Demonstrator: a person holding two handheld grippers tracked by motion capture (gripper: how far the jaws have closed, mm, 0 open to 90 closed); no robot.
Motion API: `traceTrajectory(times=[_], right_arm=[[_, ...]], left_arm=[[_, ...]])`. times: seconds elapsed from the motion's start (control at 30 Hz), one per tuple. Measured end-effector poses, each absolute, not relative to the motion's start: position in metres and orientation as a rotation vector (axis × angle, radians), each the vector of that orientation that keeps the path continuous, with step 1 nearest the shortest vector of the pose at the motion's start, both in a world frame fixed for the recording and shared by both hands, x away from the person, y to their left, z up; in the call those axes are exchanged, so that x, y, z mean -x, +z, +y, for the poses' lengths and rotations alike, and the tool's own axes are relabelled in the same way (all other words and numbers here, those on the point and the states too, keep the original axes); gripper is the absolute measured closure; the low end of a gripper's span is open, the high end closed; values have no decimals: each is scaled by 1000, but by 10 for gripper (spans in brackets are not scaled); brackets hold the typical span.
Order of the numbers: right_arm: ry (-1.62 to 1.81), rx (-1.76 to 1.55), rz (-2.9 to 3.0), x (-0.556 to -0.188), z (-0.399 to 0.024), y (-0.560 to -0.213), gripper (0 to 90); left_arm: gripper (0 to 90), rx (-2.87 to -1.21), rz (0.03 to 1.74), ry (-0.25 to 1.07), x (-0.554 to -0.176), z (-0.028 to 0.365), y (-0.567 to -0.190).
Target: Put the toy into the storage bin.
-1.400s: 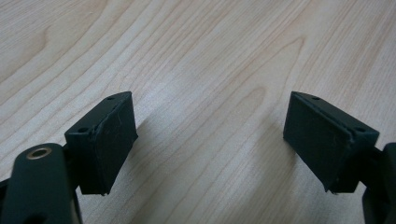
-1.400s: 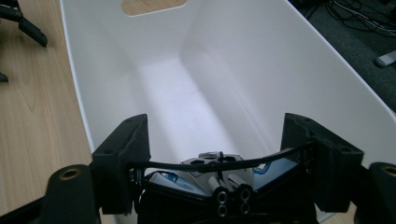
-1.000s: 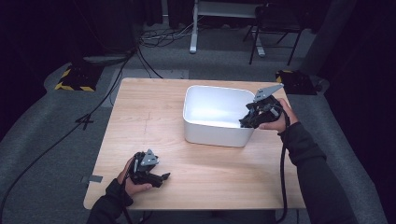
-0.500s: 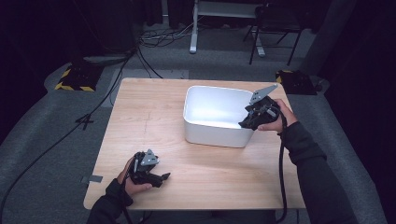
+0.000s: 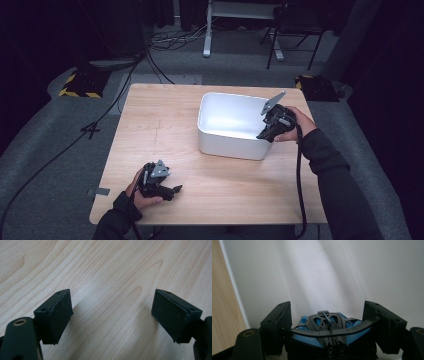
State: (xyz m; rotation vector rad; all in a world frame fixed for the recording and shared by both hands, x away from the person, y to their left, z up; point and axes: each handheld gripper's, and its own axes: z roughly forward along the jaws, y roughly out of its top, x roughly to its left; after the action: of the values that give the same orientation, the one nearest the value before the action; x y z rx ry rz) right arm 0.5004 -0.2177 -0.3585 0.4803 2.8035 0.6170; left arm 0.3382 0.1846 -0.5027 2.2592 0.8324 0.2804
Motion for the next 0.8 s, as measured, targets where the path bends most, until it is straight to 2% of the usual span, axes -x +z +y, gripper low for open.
traceTrajectory(times=[0.8], right_arm=[[566, -459, 2794, -497, -214, -354, 243]], left_arm=[[173, -2260, 829, 282, -338, 185, -503]])
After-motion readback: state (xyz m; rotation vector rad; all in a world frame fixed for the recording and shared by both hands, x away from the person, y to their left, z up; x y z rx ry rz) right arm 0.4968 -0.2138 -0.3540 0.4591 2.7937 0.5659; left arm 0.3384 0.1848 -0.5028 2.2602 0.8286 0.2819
